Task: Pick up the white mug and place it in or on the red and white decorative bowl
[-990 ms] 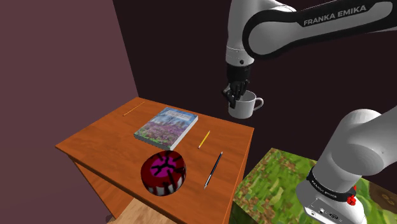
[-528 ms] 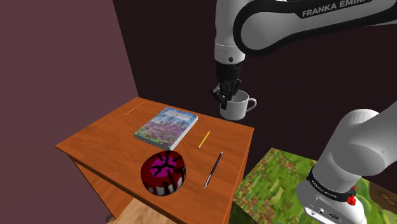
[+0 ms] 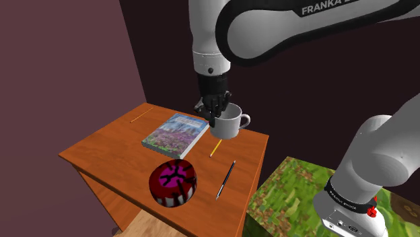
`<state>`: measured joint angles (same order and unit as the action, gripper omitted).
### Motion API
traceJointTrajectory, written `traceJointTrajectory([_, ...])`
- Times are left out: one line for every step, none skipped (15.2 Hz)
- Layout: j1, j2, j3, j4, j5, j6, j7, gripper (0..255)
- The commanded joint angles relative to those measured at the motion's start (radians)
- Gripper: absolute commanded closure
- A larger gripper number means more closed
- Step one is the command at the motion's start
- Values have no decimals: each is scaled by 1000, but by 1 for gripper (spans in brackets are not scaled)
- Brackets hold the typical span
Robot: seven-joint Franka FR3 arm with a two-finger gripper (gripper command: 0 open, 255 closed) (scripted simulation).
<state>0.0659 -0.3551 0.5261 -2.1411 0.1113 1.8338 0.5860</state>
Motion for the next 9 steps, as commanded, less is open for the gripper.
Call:
traceJointTrajectory([4, 46, 39, 54, -12, -9, 55, 255])
traceJointTrajectory([5, 76, 61, 85, -23, -13, 85, 255])
traceJointTrajectory([6, 108, 84, 117, -36, -16, 115, 255])
traceJointTrajectory([8, 141, 106, 151, -51, -21, 147, 255])
traceJointTrajectory([11, 177, 128, 186, -69, -26, 179, 255])
traceJointTrajectory([15, 214, 150, 222, -90, -33, 213, 255])
traceJointTrajectory([21, 253, 171, 260, -113, -40, 247, 255])
traceJointTrajectory([29, 294, 190, 299, -139, -49, 283, 255])
traceJointTrajectory([40, 338, 209, 340, -167, -60, 318, 255])
